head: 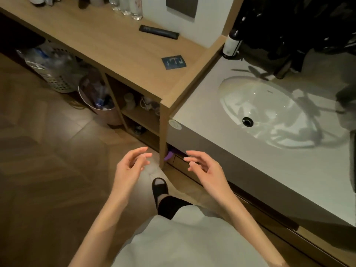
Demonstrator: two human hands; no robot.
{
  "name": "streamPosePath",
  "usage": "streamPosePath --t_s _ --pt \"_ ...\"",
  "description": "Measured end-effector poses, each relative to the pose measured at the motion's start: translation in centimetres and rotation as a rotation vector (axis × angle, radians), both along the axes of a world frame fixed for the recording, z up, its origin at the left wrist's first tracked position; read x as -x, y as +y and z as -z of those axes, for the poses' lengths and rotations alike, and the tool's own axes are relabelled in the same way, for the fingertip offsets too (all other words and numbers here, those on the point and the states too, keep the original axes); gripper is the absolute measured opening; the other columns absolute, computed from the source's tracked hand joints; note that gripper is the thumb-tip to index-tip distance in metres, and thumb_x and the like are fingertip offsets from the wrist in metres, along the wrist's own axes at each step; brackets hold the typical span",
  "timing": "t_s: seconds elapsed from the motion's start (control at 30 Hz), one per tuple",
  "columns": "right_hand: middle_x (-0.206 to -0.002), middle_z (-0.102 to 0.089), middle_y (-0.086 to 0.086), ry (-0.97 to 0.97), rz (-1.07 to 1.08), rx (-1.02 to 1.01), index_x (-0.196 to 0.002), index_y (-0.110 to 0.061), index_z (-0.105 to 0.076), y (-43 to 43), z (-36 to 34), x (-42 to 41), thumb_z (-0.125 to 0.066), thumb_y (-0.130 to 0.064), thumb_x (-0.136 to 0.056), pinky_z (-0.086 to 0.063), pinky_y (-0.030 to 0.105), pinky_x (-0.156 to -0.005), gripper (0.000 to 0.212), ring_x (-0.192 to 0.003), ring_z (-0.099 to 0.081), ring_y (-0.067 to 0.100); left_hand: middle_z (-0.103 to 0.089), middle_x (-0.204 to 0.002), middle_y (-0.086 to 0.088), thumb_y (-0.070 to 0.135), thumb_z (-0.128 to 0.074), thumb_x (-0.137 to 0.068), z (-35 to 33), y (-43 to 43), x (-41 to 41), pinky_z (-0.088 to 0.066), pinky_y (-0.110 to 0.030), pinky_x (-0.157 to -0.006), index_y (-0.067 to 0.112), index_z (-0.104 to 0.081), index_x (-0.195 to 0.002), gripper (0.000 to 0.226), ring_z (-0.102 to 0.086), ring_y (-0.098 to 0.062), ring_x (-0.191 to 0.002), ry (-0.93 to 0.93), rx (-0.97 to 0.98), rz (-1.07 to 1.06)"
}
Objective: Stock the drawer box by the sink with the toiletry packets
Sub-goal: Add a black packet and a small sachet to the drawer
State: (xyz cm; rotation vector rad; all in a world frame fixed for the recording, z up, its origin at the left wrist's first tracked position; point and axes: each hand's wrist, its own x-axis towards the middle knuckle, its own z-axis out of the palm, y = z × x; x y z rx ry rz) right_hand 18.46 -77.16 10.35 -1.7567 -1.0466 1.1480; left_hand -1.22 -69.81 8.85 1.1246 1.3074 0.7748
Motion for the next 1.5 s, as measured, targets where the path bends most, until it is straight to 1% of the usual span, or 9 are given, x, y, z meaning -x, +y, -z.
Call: streamPosePath --t_s 0.17,0.47,0.67,0.8,0.9,0.97,1.13,1.33,1.5 --pt "-0.108 -0.069 -0.014 0.004 -0.057 -0.007 -0.121 -0.028 -0.061 11.1 1.2 3.2 -0.052 -0.016 -0.096 -0.051 0.016 -0.083 0.029 -0.094 -0.065 0.002 -0.07 -0.108 0.002 0.019 -0.056 -0.094 2.3 9.5 2.5 -0.052 -0.014 -0.072 0.025 -0.064 -0.107 0.017 -0.068 -0.011 -0.093 0.009 0.025 0.005" --pt "-0.113 -0.066 -0.007 0.044 -0.051 -0.073 -0.124 -0.024 -0.057 33.4 -1.3 5.6 -0.049 -0.012 -0.097 -0.055 0.022 -0.083 0.03 -0.088 -0.067 0.007 -0.069 -0.108 0.005 0.024 -0.053 -0.095 0.2 31.8 4.9 -0.051 -0.025 -0.085 0.025 -0.062 -0.115 0.022 -0.065 -0.006 -0.095 0.119 -0.083 0.066" --pt "-0.109 -0.064 -0.018 -0.093 0.133 -0.082 -0.119 -0.035 -0.055 42.0 -1.9 2.1 -0.051 -0.018 -0.097 -0.057 0.027 -0.08 0.029 -0.089 -0.064 0.005 -0.067 -0.111 0.002 0.022 -0.055 -0.094 0.5 43.9 2.7 -0.051 -0.019 -0.077 0.02 -0.06 -0.119 0.026 -0.064 -0.003 -0.094 0.116 -0.081 0.166" --pt "-0.116 -0.062 -0.015 -0.187 0.292 -0.035 -0.126 -0.028 -0.055 45.8 0.2 -0.8 -0.051 -0.017 -0.096 -0.053 0.022 -0.082 0.032 -0.096 -0.059 -0.003 -0.061 -0.119 0.003 0.021 -0.055 -0.094 2.2 51.8 -0.7 -0.047 -0.013 -0.075 0.019 -0.055 -0.127 0.033 -0.058 -0.007 -0.107 0.155 -0.142 0.291" --pt "-0.115 -0.06 -0.013 -0.222 0.417 0.032 -0.129 -0.024 -0.054 48.6 2.1 -3.1 -0.053 -0.015 -0.095 -0.052 0.02 -0.075 0.035 -0.092 -0.058 -0.002 -0.056 -0.124 0.001 0.018 -0.053 -0.095 3.1 58.1 -4.5 -0.044 -0.006 -0.074 0.016 -0.05 -0.132 0.037 -0.055 0.0 -0.1 0.212 -0.237 0.387" --pt "-0.117 -0.06 -0.006 -0.26 0.483 0.109 -0.131 -0.023 -0.052 50.3 3.7 -4.6 -0.056 -0.017 -0.094 -0.047 0.021 -0.075 0.038 -0.093 -0.059 0.006 -0.053 -0.132 0.0 0.021 -0.055 -0.095 4.0 62.6 -7.1 -0.044 -0.018 -0.087 0.018 -0.047 -0.136 0.042 -0.052 -0.006 -0.109 0.268 -0.315 0.472" --pt "-0.13 -0.05 -0.002 -0.292 0.59 0.311 -0.133 -0.029 -0.046 53.6 8.1 -8.2 -0.068 -0.027 -0.084 -0.044 0.042 -0.102 0.054 -0.122 -0.047 0.02 -0.042 -0.144 -0.006 0.026 -0.056 -0.093 6.7 72.1 -13.3 -0.035 -0.04 -0.111 0.018 -0.036 -0.143 0.055 -0.04 -0.019 -0.132 0.417 -0.476 0.669" --pt "-0.141 -0.042 -0.001 -0.459 0.516 0.514 -0.144 -0.026 -0.034 55.6 10.7 -9.6 -0.076 -0.037 -0.075 -0.035 0.035 -0.099 0.082 -0.128 -0.033 0.023 -0.037 -0.148 -0.011 0.037 -0.06 -0.089 11.5 78.3 -18.0 -0.027 -0.048 -0.114 0.013 -0.031 -0.146 0.068 -0.029 -0.029 -0.137 0.695 -0.615 0.85" --pt "-0.152 -0.032 -0.001 -0.492 0.552 0.537 -0.145 -0.029 -0.032 55.7 11.8 -9.5 -0.082 -0.035 -0.068 -0.029 0.046 -0.109 0.092 -0.138 -0.025 0.025 -0.023 -0.156 -0.006 0.044 -0.052 -0.092 14.2 79.8 -19.2 -0.004 -0.061 -0.115 0.02 -0.023 -0.149 0.068 -0.012 -0.025 -0.146 0.876 -0.74 0.979"
